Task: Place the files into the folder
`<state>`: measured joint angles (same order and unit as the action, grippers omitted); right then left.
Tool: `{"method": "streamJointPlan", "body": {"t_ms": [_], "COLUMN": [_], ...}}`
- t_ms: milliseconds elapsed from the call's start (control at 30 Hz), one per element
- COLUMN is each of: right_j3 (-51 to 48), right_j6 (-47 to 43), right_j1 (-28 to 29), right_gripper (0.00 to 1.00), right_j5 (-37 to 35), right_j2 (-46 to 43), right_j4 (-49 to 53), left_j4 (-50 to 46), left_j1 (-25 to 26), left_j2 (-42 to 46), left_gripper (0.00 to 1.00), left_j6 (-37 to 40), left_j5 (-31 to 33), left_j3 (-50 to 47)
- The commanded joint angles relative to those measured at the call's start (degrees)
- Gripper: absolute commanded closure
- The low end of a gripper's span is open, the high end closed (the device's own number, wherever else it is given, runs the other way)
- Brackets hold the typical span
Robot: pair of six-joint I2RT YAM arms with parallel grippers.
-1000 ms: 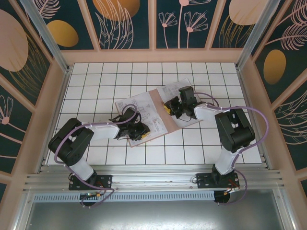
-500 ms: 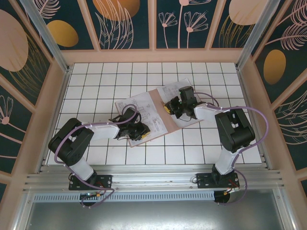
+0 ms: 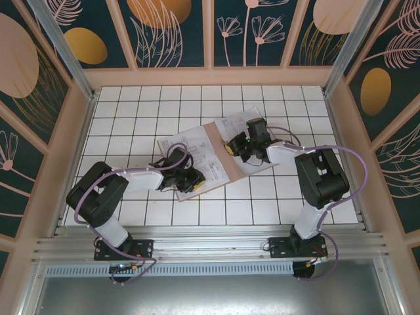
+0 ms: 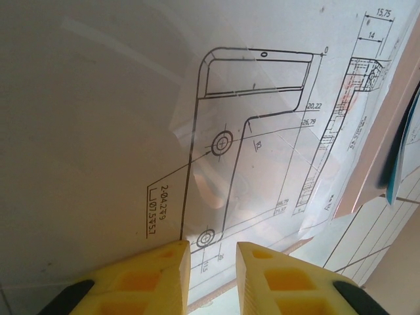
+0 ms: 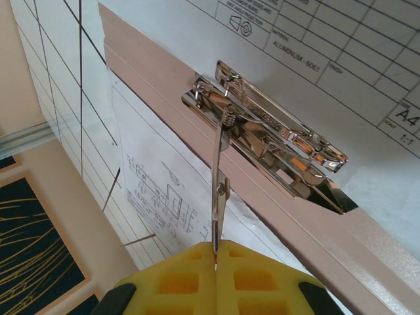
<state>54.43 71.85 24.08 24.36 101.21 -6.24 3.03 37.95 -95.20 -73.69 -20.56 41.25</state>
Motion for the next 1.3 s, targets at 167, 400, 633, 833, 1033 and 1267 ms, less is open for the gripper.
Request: {"method": "streamJointPlan", "body": {"t_ms": [167,400,633,833,1033,1267], "right_j3": [-5.04,-8.94,-9.17,-8.6,-7.34,-5.95], "right_j6": [-3.34,-4.61,-6.43,-7.67,-8.44,-8.38], "right_j1": [-1.39,-2.06,-2.91,-3.81,-4.28,-4.27], "right_gripper": [1.0,1.0,1.0,1.0,1.0,1.0], "right_j5": [0.16,-1.04,-2.64,-3.18,-3.99,-5.72], "right_j2": [0.96,1.53,2.23,3.61,4.81,5.63], "right_j4": [-0.61,-0.53,1.19,2.53,5.11,9.02], "left_j4": [-0.47,-0.12,-0.48,-0.94,-1.52,-1.85], "left_j1": [0.44,0.4,0.39,0.39,0.45,0.37], "left_j2": [1.86,2.12,2.47,2.56,2.82,3.0], "left_gripper": [0.76,0.76,0.77,0.8,0.81,0.81], "left_j6": [-2.24,-2.93,-3.38,-4.0,-4.35,-4.44], "left_j5": [0.61,0.91,1.37,1.84,2.32,2.53], "left_j3": [-2.52,-3.5,-4.04,-4.86,-5.31,-5.43]}}
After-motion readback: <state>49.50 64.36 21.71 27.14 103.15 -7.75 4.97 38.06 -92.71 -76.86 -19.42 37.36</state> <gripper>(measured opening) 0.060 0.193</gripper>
